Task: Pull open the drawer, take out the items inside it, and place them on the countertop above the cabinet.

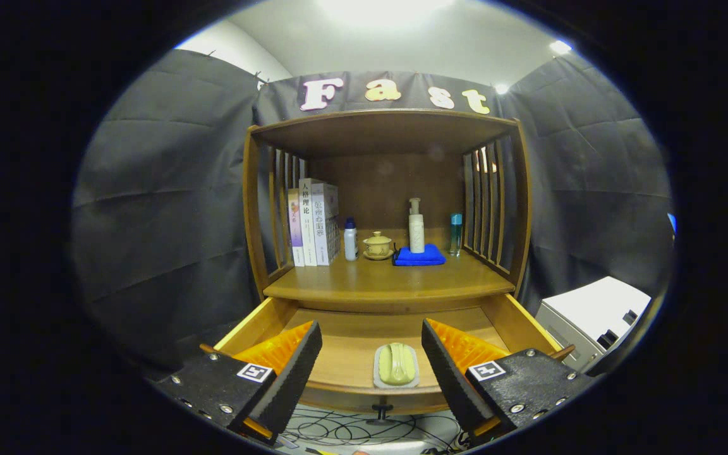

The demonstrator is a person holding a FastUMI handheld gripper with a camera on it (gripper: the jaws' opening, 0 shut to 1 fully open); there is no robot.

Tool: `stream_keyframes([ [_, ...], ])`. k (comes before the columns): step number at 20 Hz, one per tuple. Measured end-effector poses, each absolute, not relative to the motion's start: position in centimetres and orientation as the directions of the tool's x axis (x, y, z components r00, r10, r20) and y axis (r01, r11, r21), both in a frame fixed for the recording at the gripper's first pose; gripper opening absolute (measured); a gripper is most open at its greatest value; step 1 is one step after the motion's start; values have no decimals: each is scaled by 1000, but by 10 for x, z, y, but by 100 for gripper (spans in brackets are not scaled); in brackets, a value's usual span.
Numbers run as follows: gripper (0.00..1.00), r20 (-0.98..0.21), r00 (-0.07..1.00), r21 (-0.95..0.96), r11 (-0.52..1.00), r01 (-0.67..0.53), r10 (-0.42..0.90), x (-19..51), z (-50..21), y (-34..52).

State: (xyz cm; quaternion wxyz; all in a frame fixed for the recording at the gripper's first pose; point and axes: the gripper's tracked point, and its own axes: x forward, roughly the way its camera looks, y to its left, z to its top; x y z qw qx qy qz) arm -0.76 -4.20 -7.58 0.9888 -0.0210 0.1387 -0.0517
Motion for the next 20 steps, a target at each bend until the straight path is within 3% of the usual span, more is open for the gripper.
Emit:
stream_keyframes([
  [6,97,-416,897,-35,988,149,-150,40,-96,-72],
  [11,96,-607,775,-53,982,182,-177,61,-158,-80],
  [20,96,-802,561,-68,965,253,-203,79,-235,-90],
])
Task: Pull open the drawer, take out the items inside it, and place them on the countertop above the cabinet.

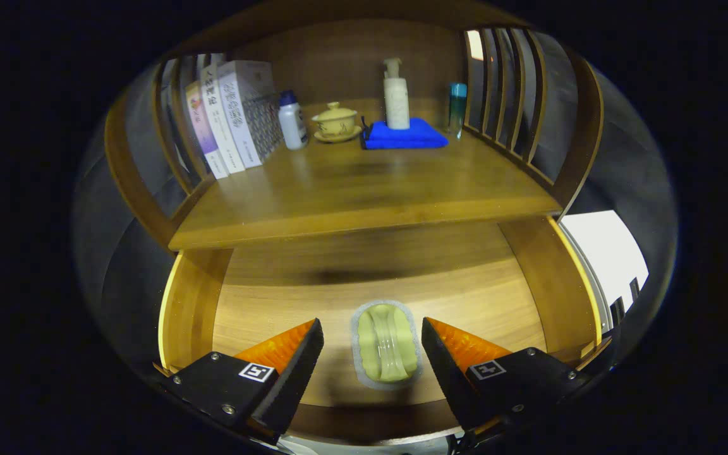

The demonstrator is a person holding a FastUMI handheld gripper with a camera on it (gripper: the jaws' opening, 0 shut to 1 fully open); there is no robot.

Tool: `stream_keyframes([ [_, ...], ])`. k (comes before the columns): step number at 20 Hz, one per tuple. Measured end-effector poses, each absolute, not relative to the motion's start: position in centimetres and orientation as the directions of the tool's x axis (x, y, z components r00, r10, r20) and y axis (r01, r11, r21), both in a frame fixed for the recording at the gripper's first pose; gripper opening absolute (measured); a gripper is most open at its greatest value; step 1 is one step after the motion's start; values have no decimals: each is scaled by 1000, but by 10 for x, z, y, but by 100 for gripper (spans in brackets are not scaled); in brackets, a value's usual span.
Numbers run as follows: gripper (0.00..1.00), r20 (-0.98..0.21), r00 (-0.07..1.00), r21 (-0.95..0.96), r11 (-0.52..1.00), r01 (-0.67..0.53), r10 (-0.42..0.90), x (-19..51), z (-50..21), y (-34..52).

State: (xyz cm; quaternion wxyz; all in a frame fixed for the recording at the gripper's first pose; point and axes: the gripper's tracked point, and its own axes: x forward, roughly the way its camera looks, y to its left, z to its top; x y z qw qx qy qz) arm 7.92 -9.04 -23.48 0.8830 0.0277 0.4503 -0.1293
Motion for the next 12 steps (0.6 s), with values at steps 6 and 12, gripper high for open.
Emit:
stream_keyframes([
  [6,95,-871,444,-83,953,291,-212,74,-274,-100],
  [12,74,-890,394,-133,956,260,-231,71,-296,-104],
])
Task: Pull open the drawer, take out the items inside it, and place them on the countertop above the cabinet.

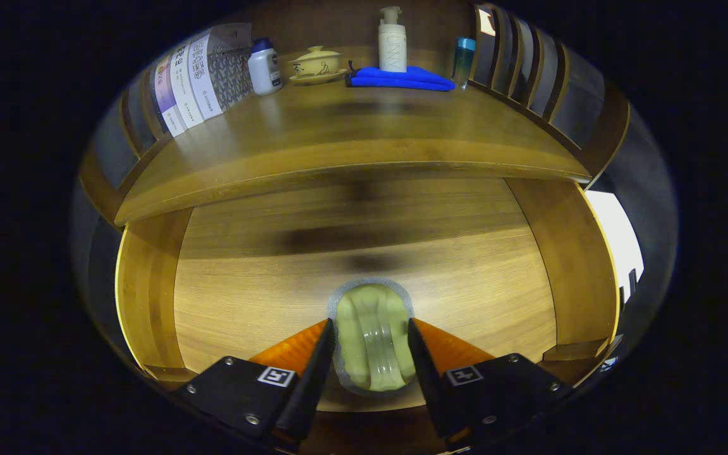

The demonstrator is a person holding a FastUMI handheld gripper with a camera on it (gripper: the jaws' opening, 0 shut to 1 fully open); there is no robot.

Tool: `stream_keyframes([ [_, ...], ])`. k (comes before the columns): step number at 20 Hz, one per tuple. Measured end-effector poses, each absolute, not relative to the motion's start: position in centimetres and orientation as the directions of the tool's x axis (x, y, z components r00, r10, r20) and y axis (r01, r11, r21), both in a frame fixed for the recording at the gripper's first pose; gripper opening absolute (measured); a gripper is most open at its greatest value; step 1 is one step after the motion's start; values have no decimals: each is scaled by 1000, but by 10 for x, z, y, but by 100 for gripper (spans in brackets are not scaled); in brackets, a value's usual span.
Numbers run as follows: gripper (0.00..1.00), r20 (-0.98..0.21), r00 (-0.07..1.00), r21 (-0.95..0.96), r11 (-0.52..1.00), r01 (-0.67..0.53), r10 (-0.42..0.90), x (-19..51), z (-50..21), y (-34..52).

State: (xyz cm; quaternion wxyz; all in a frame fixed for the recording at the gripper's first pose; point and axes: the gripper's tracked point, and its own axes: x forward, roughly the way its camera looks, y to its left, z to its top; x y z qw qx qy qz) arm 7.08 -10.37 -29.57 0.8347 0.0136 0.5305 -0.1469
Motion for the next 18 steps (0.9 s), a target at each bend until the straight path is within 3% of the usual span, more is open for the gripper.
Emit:
stream_keyframes([
  [3,50,-880,411,-134,956,262,-236,73,-295,-107],
  [6,18,-868,444,-111,959,259,-221,75,-292,-104],
  [8,14,-858,463,-101,958,270,-221,75,-289,-104],
  [18,13,-787,560,-100,949,298,-259,63,-217,-99],
])
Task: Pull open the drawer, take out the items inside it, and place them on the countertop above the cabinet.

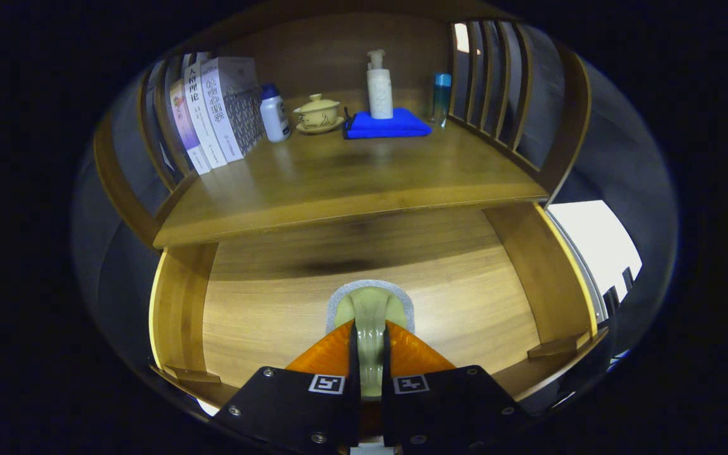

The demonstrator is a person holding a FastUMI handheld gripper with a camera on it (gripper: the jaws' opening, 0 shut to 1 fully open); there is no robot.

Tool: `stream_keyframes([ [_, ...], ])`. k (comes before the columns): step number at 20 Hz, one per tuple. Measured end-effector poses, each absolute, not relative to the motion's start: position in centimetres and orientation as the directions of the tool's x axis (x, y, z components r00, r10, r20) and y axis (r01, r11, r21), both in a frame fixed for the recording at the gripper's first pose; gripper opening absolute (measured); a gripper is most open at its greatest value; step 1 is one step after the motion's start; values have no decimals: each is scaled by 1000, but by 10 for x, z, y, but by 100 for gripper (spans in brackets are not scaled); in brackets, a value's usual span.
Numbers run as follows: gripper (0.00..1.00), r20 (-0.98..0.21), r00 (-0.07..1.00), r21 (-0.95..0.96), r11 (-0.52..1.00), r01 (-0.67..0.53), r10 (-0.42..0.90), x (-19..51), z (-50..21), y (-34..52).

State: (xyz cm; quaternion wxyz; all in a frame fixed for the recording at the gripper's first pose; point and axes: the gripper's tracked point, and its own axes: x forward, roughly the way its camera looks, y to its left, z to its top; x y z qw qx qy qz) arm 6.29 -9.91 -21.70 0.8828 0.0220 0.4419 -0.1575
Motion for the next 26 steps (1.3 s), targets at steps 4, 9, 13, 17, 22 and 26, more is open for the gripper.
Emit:
stream_keyframes([
  [4,13,-735,632,-63,953,295,-245,73,-181,-91],
  [9,14,-662,712,-50,963,266,-232,98,-139,-83],
  [13,14,-622,754,-62,973,221,-211,139,-126,-77],
  [17,14,-601,778,-67,981,184,-186,185,-126,-71],
  [22,14,-602,777,-109,982,153,-187,234,-140,-72],
  [26,13,-614,764,-152,980,129,-196,265,-151,-77],
])
